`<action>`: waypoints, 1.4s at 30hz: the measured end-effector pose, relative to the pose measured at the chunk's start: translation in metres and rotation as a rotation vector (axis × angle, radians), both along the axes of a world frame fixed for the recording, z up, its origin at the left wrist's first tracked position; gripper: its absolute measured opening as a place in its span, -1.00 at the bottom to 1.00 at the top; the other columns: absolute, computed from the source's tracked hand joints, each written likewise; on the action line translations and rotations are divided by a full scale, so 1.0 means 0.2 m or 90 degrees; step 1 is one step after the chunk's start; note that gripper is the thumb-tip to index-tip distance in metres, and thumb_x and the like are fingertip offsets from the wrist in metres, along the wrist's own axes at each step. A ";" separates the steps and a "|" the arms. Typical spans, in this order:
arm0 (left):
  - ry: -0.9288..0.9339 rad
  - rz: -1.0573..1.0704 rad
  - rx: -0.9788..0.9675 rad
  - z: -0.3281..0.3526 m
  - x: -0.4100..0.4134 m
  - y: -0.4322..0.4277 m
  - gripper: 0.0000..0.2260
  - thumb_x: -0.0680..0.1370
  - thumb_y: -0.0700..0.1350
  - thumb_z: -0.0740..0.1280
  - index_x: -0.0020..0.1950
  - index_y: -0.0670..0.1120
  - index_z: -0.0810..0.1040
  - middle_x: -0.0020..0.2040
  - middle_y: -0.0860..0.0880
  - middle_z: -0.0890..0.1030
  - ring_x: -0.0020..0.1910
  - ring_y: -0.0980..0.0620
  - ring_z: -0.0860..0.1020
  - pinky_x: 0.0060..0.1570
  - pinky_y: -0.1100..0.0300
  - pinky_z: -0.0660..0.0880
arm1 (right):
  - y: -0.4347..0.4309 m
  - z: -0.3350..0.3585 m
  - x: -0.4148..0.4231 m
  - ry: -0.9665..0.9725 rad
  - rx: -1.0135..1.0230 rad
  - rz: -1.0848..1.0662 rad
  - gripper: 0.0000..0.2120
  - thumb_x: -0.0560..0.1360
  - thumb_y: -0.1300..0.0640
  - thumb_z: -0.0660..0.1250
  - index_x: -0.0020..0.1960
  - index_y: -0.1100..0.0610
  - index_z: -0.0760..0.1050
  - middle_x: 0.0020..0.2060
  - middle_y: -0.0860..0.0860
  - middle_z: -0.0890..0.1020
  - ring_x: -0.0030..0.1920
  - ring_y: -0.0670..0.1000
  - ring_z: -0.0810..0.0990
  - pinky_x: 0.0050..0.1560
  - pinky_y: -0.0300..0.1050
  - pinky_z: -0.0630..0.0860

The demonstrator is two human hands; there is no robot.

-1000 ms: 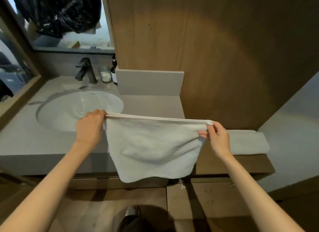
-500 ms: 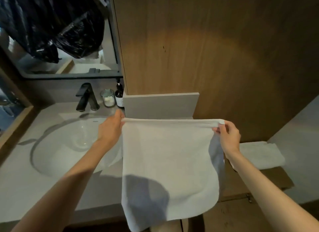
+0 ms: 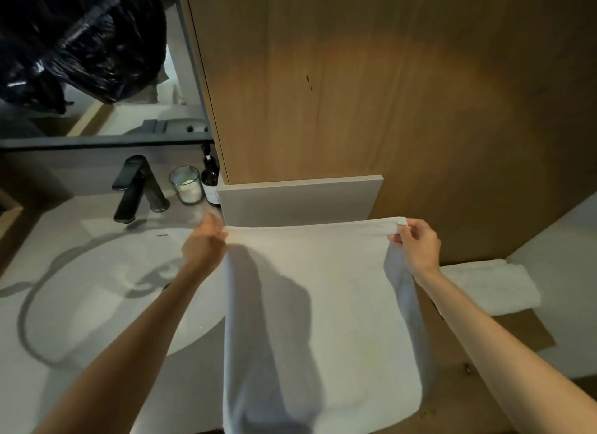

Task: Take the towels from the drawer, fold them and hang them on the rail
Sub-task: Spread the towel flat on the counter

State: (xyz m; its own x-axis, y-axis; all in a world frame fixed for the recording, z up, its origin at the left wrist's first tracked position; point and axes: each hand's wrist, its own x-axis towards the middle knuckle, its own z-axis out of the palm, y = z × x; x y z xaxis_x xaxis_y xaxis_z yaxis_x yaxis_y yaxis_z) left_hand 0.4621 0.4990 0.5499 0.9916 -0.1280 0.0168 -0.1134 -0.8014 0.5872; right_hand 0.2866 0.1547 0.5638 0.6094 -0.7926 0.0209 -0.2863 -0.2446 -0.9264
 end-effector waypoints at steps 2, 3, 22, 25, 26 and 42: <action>-0.017 0.015 0.019 -0.04 0.04 -0.02 -0.92 0.60 -0.10 0.22 0.02 -0.09 0.40 -0.06 -0.15 0.60 -0.09 -0.21 0.54 -0.09 0.00 0.44 | -0.03 -0.04 0.06 0.020 -0.002 0.006 -0.88 0.61 0.14 0.25 0.06 0.17 0.50 -0.18 0.07 0.68 -0.08 0.03 0.68 0.10 -0.03 0.57; -0.024 0.020 0.037 -0.06 0.06 -0.03 -0.90 0.61 -0.06 0.20 0.04 -0.08 0.40 -0.03 -0.15 0.61 -0.07 -0.22 0.56 -0.09 -0.01 0.46 | -0.04 -0.06 0.09 0.030 0.002 0.010 -0.89 0.61 0.14 0.25 0.05 0.17 0.50 -0.17 0.09 0.69 -0.08 0.03 0.68 0.10 -0.04 0.56; -0.108 -0.220 0.034 -0.38 -0.32 -0.60 -0.64 0.67 0.02 0.04 0.39 -0.07 0.39 0.37 -0.06 0.45 0.33 -0.06 0.43 0.35 0.02 0.37 | 0.38 -0.47 0.37 0.114 -0.380 0.363 -0.60 0.51 0.15 0.13 0.34 0.14 0.41 0.39 0.10 0.42 0.38 0.11 0.37 0.39 0.12 0.32; -0.057 -0.238 0.171 -0.46 -0.30 -0.63 -0.48 0.65 0.11 -0.25 0.58 0.00 0.06 0.58 0.03 0.00 0.56 0.01 -0.07 0.52 -0.12 -0.05 | 0.40 -0.60 0.38 0.180 -0.437 0.405 -0.55 0.62 0.01 -0.04 0.43 0.06 0.39 0.49 0.05 0.32 0.48 0.14 0.27 0.47 0.20 0.13; -0.051 -0.238 0.209 -0.48 -0.28 -0.60 -0.50 0.64 0.12 -0.23 0.58 0.06 0.00 0.58 0.07 -0.08 0.55 0.05 -0.18 0.51 -0.12 -0.13 | 0.38 -0.62 0.38 0.196 -0.475 0.411 -0.53 0.65 -0.05 -0.08 0.45 0.03 0.37 0.50 0.04 0.30 0.50 0.14 0.24 0.47 0.23 0.10; -0.001 -0.092 0.166 -0.47 -0.21 -0.27 -0.37 0.55 0.18 -0.22 0.58 -0.05 0.03 0.57 0.05 -0.04 0.56 0.03 -0.11 0.48 0.15 -0.19 | 0.00 -0.59 0.28 0.338 -0.500 0.417 -0.45 0.58 -0.20 -0.12 0.51 -0.10 0.25 0.53 -0.04 0.21 0.55 0.14 0.09 0.46 0.33 -0.10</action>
